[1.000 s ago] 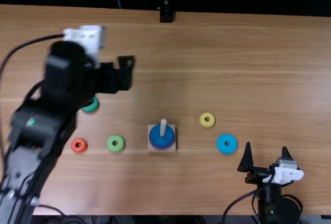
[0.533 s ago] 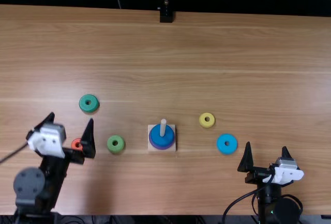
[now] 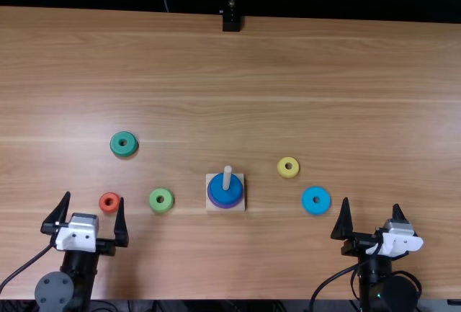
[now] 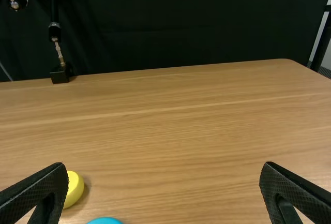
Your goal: Build the Hanoi tower: stack the rings onto the peg from bottom to top in this color order: purple, dark blue, light blue, dark green, light green, yellow, orange.
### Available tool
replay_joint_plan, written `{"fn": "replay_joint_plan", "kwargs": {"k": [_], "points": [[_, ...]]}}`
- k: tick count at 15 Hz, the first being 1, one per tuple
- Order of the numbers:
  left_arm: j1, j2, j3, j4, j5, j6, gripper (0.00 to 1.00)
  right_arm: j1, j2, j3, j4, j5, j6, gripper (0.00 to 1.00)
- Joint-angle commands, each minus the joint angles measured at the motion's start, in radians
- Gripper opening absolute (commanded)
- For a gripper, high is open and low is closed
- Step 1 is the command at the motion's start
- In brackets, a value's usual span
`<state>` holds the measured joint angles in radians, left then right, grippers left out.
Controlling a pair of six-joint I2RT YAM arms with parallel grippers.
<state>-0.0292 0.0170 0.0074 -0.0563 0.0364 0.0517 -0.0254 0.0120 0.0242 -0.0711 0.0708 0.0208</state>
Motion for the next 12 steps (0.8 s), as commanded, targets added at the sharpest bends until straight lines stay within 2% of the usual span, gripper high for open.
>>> {"fn": "replay_joint_plan", "kwargs": {"k": [1,12], "points": [[0.008,-0.017,-0.007,-0.069,-0.007,0.018,1.00,-0.010,-0.012,-0.010,-0.015,-0.006,-0.001,1.00],[0.006,-0.017,-0.007,-0.074,-0.003,0.018,1.00,-0.010,-0.012,-0.010,-0.015,-0.004,-0.001,1.00]]}}
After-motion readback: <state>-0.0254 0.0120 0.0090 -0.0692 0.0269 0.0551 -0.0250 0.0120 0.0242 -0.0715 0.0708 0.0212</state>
